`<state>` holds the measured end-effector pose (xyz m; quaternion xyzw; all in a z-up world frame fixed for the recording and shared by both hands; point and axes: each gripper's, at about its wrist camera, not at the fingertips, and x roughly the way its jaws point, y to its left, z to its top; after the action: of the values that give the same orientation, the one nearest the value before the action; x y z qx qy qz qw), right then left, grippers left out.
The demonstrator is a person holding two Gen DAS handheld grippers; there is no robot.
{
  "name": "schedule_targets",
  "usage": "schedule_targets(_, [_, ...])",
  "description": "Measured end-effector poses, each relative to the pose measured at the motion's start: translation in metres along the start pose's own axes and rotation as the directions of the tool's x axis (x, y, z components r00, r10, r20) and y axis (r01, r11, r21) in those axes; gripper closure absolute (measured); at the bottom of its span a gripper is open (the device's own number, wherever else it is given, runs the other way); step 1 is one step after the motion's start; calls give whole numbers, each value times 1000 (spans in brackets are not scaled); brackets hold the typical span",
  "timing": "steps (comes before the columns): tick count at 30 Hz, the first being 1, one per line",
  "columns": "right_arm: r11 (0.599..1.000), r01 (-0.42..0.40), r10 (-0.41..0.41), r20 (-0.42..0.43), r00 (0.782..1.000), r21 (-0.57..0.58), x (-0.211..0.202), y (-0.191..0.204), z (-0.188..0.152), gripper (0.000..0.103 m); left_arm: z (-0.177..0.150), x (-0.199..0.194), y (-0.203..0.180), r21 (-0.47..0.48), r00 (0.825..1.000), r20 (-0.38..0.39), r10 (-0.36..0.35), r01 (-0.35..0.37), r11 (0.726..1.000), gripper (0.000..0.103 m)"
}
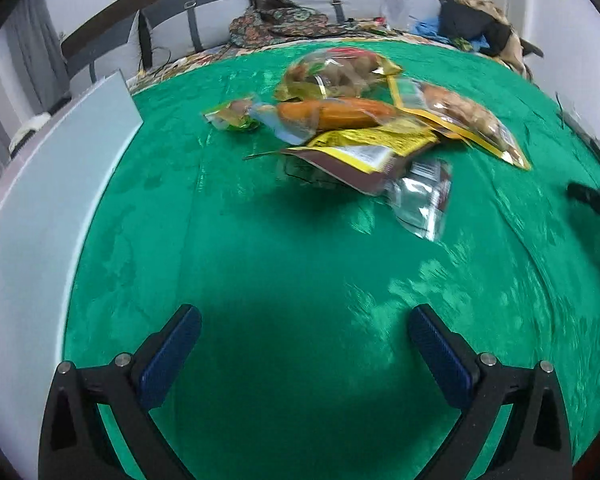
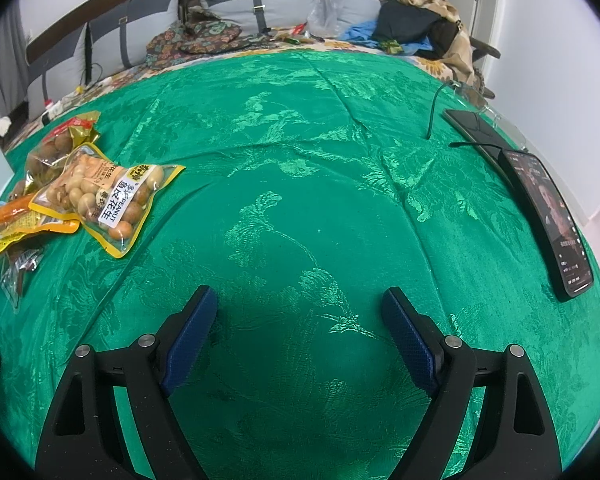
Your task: Organize snacks
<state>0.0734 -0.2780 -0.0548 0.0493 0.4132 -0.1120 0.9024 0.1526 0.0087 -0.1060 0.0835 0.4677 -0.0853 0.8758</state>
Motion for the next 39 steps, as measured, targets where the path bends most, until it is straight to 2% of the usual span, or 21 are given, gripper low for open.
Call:
schedule_targets(3, [1000, 0, 0, 0, 1000, 0, 0, 0, 0, 16, 1, 7, 11, -59, 999, 14, -49, 49, 997, 0])
schedule_targets(39, [1000, -3, 3, 0, 1000, 0, 0, -1, -1, 15, -1, 7, 15, -59, 998, 30, -47, 49, 997, 0])
